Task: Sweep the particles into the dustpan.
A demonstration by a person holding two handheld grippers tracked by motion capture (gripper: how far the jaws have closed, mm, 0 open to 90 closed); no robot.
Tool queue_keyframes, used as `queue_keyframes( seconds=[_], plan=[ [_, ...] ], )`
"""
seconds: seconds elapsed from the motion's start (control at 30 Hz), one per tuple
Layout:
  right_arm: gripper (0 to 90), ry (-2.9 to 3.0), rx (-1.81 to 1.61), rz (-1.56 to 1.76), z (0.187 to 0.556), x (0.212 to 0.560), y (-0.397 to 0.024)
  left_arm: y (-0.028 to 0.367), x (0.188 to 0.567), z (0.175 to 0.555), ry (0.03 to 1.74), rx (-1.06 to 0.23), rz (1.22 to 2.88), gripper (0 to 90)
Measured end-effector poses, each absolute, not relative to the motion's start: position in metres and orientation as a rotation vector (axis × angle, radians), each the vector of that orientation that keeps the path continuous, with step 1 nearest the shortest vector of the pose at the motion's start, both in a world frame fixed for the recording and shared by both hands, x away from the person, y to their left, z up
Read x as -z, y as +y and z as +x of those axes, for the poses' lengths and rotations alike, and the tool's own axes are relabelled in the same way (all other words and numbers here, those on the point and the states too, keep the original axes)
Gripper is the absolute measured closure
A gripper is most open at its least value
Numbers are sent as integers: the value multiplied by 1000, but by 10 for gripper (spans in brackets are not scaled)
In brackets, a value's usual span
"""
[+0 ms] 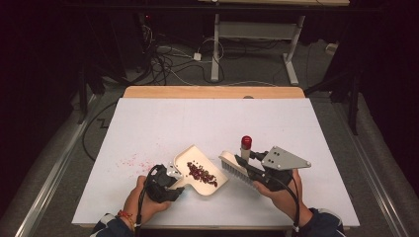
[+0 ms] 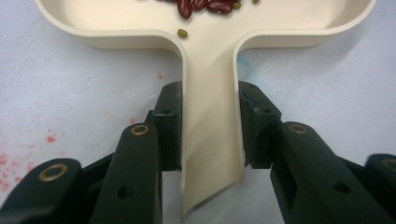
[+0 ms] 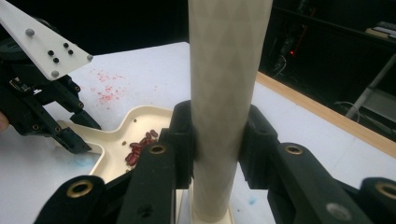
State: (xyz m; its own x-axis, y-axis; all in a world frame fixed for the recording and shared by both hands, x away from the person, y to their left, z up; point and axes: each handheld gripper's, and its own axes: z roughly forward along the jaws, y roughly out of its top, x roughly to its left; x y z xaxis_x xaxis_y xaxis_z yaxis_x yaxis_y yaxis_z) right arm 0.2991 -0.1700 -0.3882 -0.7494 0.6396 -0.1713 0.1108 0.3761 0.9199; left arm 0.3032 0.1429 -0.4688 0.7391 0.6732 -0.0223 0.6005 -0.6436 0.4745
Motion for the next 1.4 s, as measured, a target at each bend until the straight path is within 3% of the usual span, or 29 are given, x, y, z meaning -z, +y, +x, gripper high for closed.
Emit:
queue_keyframes(
  seconds=[0.7,1.4],
  plan=[
    [701,2177,-1405,519,305,404,-107,141,472,307,1017,-204,2429,631],
    [701,2076,-1397,530,340,403,-94,142,473,307,1022,-199,2419,632]
  ],
)
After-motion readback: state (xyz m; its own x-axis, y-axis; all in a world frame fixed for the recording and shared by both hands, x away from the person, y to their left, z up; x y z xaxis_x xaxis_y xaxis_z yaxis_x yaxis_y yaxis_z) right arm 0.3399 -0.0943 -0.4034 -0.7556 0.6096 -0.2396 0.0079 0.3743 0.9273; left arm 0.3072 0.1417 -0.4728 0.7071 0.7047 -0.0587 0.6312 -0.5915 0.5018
